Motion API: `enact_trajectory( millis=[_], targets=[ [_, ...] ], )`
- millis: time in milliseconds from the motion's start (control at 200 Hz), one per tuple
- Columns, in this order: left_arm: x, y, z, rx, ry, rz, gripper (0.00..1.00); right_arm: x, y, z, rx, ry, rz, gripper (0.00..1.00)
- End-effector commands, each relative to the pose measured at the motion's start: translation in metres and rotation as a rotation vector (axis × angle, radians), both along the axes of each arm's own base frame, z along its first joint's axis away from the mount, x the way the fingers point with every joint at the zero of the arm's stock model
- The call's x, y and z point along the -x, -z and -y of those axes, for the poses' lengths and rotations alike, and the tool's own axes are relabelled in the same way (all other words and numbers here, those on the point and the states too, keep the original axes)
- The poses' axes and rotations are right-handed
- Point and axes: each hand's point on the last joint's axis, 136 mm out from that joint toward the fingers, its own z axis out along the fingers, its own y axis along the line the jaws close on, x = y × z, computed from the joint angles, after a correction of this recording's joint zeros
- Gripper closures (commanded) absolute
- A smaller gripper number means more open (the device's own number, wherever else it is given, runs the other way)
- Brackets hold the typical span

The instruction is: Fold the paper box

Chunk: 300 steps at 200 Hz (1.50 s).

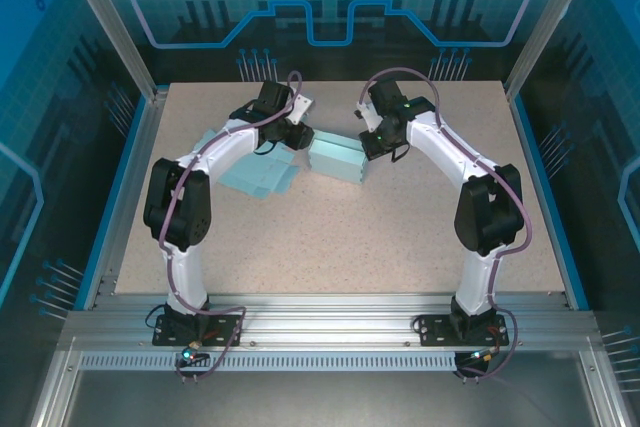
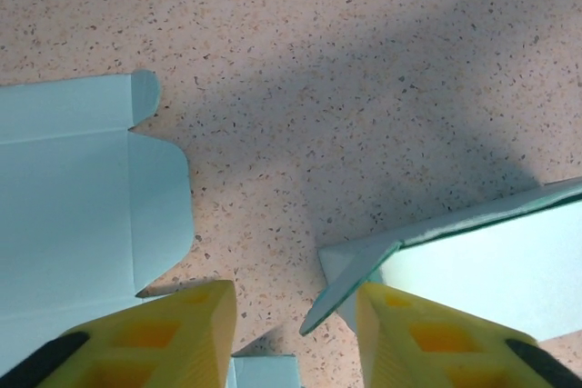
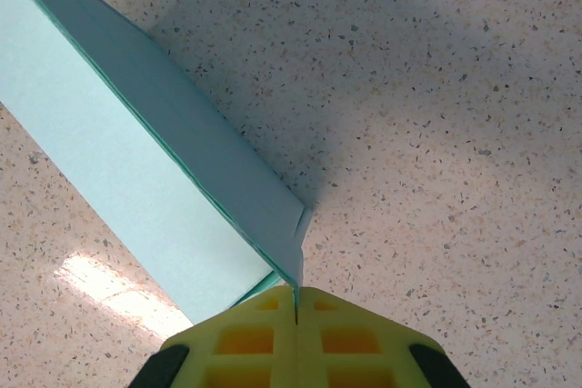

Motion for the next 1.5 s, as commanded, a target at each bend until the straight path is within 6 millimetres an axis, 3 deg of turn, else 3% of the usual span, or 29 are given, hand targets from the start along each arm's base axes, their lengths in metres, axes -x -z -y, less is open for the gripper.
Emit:
enact_trajectory(
  millis=[0,220,390,555,915,1221,1301,1376,1496],
  targets=[
    [-0.002,0.001,0.006,0.014,0.033,-0.017,0.69,0.004,0.001,-0.011,-0.009,-0.034,-0.018,1.00],
    [0.001,-0.008,0.013,0.063,0.059,-0.011,0.81,0.003,0.001,-0.012,-0.016,-0.031,-0.021,1.00],
    [0.009,-0.019,0.018,0.103,0.066,0.000,1.00,0.003,-0.003,-0.011,-0.026,-0.011,-0.016,1.00],
    [0.021,-0.026,0.024,0.120,0.060,0.028,1.00,0.003,-0.008,-0.017,-0.077,0.026,-0.027,1.00],
    [0.046,-0.017,0.039,0.093,0.049,0.031,1.00,0.000,-0.018,-0.026,-0.169,0.120,-0.051,0.98],
    [0.061,-0.014,0.051,0.109,0.020,0.007,1.00,-0.009,-0.011,-0.030,-0.214,0.202,-0.051,0.99],
    [0.062,-0.013,0.050,0.104,0.003,0.001,1.00,-0.011,-0.008,-0.030,-0.212,0.213,-0.051,0.97],
    [0.062,-0.014,0.049,0.109,-0.015,0.000,1.00,-0.012,-0.003,-0.030,-0.198,0.222,-0.052,0.89],
    [0.061,-0.014,0.047,0.104,-0.035,-0.005,1.00,-0.009,0.005,-0.028,-0.179,0.230,-0.061,0.89]
  ],
)
